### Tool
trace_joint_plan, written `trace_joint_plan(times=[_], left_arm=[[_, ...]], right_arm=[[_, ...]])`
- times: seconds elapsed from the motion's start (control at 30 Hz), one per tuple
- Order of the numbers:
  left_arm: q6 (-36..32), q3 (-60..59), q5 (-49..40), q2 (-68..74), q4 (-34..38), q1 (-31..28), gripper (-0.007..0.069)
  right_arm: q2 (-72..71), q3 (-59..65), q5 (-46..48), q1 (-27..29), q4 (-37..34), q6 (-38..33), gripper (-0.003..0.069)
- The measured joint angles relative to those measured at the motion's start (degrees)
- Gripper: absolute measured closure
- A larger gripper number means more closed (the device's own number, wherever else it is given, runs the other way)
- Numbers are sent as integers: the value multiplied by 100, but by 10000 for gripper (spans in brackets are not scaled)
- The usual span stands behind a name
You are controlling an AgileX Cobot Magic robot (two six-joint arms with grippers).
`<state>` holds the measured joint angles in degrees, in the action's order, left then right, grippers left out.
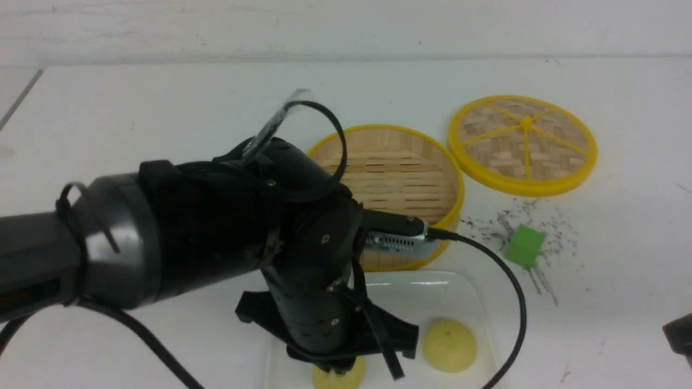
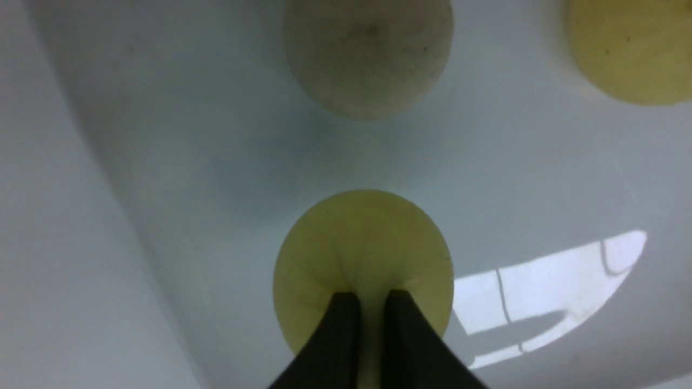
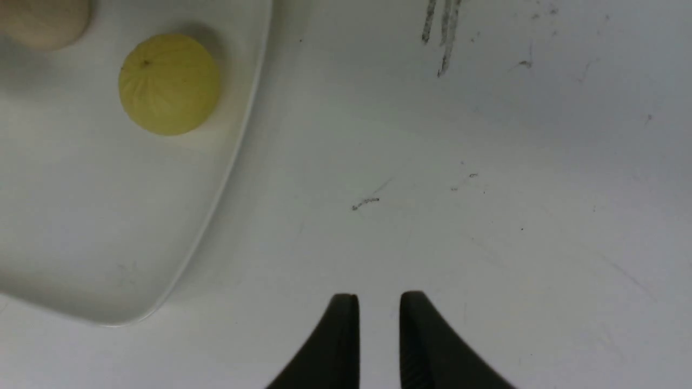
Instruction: Put the steamed buns into the plate on the white tablecloth.
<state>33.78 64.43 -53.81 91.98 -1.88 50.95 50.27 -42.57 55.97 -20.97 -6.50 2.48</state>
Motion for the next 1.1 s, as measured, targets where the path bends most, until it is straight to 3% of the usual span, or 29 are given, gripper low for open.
trace_joint_plan(times=[0.13,0.27,0.47,0.7,0.83,0.9,1.1], left_arm=[[47,0,51,0,-88,0,447],[60,0,65,0,-88,0,296],[60,0,162,0,-88,0,214],[60,0,335,0,-95,0,238],[60,0,349,0,-150,0,302],[60,0,349,0,-156,0,320],[50,0,349,0,-190,0,459]], right_arm=[[0,0,0,0,0,0,524],[-145,0,88,0,54,0,521],[-991,-290,628,-5,243,0,521],[-2479,-674,1394,-5,518,67,531],[-3635,-682,1551,-5,796,632,652],[-3922,-625,1442,-5,875,844,669],[-4966,751,-748,-5,1290,1278,673]])
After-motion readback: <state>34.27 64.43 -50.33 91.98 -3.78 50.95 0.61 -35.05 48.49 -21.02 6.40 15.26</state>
